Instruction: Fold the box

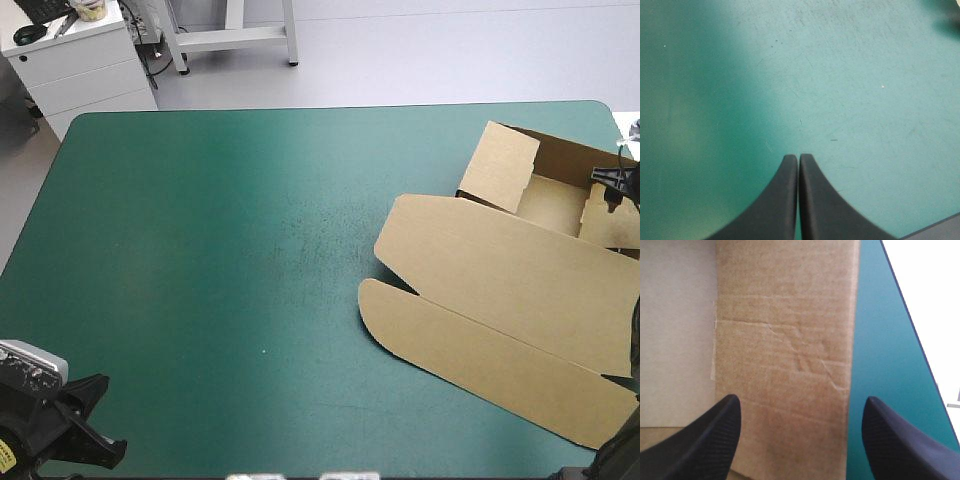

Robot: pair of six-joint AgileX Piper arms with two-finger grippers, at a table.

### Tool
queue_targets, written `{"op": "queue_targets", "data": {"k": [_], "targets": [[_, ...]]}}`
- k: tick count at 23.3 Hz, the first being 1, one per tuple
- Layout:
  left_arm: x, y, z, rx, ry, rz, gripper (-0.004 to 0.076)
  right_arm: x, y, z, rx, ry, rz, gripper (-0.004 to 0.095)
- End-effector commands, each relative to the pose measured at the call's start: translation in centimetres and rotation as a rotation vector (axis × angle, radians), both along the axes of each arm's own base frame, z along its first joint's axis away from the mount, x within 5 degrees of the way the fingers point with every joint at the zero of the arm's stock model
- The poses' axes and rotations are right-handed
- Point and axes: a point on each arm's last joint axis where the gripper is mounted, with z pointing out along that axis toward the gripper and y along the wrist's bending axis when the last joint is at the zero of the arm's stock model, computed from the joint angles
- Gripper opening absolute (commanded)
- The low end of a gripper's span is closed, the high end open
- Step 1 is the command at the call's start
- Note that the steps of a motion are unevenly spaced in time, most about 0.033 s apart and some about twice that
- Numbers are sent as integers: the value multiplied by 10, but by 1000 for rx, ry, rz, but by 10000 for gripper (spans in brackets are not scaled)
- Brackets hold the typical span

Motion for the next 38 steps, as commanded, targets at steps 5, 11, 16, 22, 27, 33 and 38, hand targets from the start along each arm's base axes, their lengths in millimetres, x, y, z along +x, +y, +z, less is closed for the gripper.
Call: {"op": "queue_targets", "data": {"k": [5, 11, 16, 22, 27, 33, 38], "targets": [[3, -1, 6, -15, -27, -2, -10, -90, 67, 128, 30, -363, 182, -16], [4, -2, 7, -18, -34, -2, -10, -158, 136, 159, 29, -494, 411, 2], [4, -2, 7, -18, -40, -3, -10, -209, 166, 152, 43, -562, 562, 1], [1, 0, 20, -92, -227, -3, -10, -260, 167, 114, -17, -719, 629, -3], [-10, 4, 19, -116, -311, -9, -10, -281, 164, 82, -45, -765, 637, -3], [-18, 7, -17, -144, -383, -8, -10, -316, 160, 33, -57, -819, 630, -3], [-20, 8, -43, -143, -382, -8, -10, -347, 157, 5, -74, -928, 622, -20]]}}
